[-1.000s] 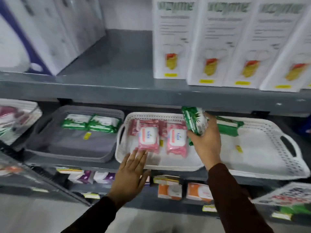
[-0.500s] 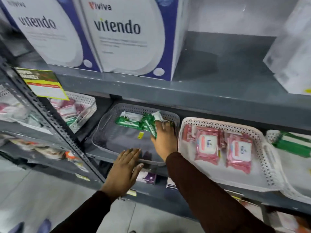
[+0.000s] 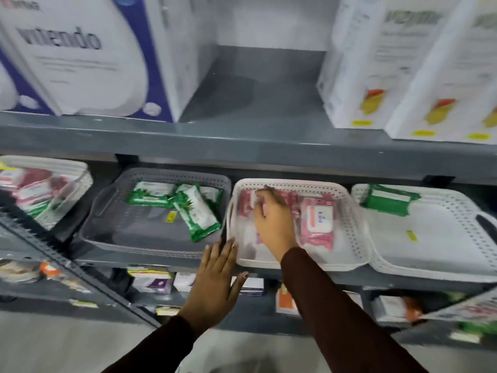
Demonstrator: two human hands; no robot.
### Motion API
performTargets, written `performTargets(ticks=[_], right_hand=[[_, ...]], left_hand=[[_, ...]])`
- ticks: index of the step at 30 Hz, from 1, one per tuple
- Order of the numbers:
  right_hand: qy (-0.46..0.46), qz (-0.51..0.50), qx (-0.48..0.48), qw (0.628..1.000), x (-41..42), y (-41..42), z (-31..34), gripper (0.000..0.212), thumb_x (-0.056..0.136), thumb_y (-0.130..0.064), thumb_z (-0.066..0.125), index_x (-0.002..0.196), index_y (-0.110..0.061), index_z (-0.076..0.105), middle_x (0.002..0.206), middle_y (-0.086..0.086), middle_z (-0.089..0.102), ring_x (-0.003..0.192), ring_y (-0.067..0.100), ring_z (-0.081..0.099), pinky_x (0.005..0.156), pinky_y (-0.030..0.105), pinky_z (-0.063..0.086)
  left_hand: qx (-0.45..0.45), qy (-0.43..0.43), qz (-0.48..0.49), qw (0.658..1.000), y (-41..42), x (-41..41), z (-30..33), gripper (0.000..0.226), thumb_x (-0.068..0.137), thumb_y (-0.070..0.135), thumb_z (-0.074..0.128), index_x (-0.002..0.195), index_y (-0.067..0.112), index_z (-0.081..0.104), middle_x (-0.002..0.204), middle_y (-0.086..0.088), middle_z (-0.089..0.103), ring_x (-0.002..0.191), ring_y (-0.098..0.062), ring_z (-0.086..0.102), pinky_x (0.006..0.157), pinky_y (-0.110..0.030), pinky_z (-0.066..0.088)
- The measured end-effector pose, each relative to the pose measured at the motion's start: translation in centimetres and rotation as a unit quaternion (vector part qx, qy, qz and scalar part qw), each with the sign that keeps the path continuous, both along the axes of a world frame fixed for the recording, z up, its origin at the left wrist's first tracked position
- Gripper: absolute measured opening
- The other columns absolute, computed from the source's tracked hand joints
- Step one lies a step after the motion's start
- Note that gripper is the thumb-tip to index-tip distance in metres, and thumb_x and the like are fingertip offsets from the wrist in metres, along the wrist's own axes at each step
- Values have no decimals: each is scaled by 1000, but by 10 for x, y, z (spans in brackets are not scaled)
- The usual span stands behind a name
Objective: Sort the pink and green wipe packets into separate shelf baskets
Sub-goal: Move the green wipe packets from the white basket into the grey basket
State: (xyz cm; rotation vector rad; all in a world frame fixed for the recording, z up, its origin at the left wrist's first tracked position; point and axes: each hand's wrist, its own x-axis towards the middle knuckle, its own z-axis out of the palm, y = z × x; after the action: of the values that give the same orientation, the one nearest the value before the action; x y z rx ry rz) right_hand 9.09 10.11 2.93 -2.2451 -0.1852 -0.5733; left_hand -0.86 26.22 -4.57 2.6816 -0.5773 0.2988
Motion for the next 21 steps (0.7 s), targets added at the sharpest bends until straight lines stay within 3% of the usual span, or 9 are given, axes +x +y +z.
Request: performTargets(ticks=[4,6,10,13,17,19,21], right_hand=[[-18,-108,-3,994,0,-111,-2,19,86,-6,56,98,-9,71,96,12,73,89,31,67,77,38,55],[5,-169,-25,985,4,-163,-9,19,83,-6,59,97,-9,71,95,15,74,87,35,67,75,38,55],[84,-224,-81,968,8,-241,-23,32,76,-4,59,106,-6,70,101,21,71,98,42,63,84,44,53],[111,-217,-136,960,15,-272,-28,41,77,-2,58,117,-9,65,118,21,64,114,42,55,93,48,50],[197,-197,-222,934,32,-302,-27,62,82,-11,67,140,-18,47,151,16,40,145,35,28,116,55,27],[230,-199,-266,915,40,-314,-33,74,82,-22,71,147,-19,35,157,13,33,150,31,18,116,63,12],[221,-215,-279,909,42,-320,-37,75,78,-35,73,143,-19,39,146,12,49,143,30,33,113,66,11]], left_hand=[[12,3,-16,1000,-59,-4,-3,68,98,43,45,153,9,24,161,-8,19,148,-35,2,118,-48,4],[23,10,-26,999,-85,-5,-1,65,99,44,42,150,6,29,158,-10,25,147,-35,7,118,-47,6],[43,13,-56,997,-141,-2,5,68,101,52,26,150,5,30,158,-11,24,146,-35,15,117,-42,5],[59,11,-72,996,-178,4,8,73,101,57,14,150,5,29,158,-10,27,147,-32,13,118,-42,8],[90,17,-75,993,-218,7,8,79,97,64,10,154,10,17,161,-9,17,149,-26,3,118,-37,-4],[102,19,-66,992,-226,7,8,78,97,64,15,155,11,13,162,-8,13,149,-25,-1,117,-38,-6],[116,18,-63,991,-226,5,7,77,98,64,17,155,12,12,162,-7,12,148,-23,-2,117,-40,-5]])
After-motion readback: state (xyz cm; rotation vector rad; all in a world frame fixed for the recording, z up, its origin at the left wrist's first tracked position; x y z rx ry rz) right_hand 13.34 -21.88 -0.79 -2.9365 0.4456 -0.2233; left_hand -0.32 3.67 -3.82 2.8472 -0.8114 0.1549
